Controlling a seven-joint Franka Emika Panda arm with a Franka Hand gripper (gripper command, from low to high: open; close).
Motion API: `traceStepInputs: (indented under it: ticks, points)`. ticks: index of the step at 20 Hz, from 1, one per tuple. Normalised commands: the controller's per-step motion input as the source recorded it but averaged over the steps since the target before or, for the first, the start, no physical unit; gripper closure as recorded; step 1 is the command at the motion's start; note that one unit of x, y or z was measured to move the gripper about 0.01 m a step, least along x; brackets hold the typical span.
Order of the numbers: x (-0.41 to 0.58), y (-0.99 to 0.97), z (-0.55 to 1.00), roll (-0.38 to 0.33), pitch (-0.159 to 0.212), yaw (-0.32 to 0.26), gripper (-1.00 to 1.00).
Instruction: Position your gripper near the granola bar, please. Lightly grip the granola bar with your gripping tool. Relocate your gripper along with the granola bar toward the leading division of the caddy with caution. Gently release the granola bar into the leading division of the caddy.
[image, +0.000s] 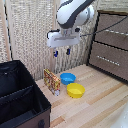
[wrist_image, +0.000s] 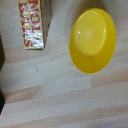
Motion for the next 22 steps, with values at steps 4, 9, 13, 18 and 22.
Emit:
traceStepInputs:
  ticks: [4,9,13,18,22]
  points:
    - [0.556,0.22,-0.14,-0.01,0.012,0.013,-1.0]
    - [0.629,0.31,-0.12,-0.012,0.012,0.012,-1.0]
    - [0.502,0.24,-0.15,-0.003,0.01,0.013,-1.0]
    - [0.273,0.07,-0.23,0.0,0.01,0.026,-1.0]
    - [0.124,0.09,-0.33,-0.013,0.003,0.021,-1.0]
